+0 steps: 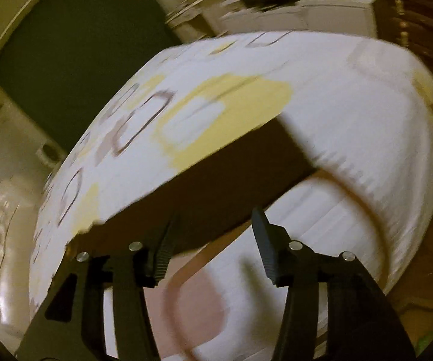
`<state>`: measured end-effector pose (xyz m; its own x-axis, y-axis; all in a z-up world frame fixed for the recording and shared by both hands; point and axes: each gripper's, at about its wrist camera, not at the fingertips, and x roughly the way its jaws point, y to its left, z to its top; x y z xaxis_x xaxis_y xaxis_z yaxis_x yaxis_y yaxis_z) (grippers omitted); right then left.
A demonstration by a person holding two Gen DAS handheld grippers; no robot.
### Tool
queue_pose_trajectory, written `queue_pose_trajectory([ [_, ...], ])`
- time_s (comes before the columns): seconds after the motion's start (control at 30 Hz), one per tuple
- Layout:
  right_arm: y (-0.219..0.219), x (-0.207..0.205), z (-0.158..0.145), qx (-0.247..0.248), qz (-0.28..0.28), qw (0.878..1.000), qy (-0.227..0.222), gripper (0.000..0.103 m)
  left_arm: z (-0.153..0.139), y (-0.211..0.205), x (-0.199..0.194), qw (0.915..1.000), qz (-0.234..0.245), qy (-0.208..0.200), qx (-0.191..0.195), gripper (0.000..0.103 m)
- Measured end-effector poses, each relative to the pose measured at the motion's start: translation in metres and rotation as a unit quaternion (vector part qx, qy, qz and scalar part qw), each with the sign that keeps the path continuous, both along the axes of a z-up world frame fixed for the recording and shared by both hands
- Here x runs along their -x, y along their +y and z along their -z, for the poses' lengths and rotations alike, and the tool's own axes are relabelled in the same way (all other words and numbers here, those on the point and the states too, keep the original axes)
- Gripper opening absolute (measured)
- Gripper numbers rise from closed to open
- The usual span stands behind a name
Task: Fold small clothes
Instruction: 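Lay the sleeve across the sweater body and open the right gripper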
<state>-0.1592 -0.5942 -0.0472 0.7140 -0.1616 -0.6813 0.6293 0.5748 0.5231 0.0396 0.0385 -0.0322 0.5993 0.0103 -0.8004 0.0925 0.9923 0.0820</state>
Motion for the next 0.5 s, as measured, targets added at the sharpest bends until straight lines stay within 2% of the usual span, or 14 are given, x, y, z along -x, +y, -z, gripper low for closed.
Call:
queue_pose_trajectory([
  [0.07, 0.025, -0.012, 0.001, -0.007, -0.03, 1.0, -0.003, 0.055, 0.0, 0.024, -0.007, 0.9998, -0.02, -0.004, 0.002, 0.099],
  [0.2, 0.071, -0.034, 0.001, -0.008, -0.089, 0.996, 0.005, 0.056, 0.001, 0.052, -0.013, 0.9992, -0.027, -0.019, -0.022, 0.099],
  [0.37, 0.106, -0.05, -0.002, -0.001, -0.127, 0.992, 0.013, 0.061, 0.006, 0.066, -0.016, 0.9979, 0.003, -0.04, -0.051, 0.098],
  [0.5, 0.12, -0.054, 0.001, 0.0, -0.137, 0.99, 0.021, 0.061, 0.012, 0.069, -0.018, 0.9981, 0.033, -0.04, -0.035, 0.098],
])
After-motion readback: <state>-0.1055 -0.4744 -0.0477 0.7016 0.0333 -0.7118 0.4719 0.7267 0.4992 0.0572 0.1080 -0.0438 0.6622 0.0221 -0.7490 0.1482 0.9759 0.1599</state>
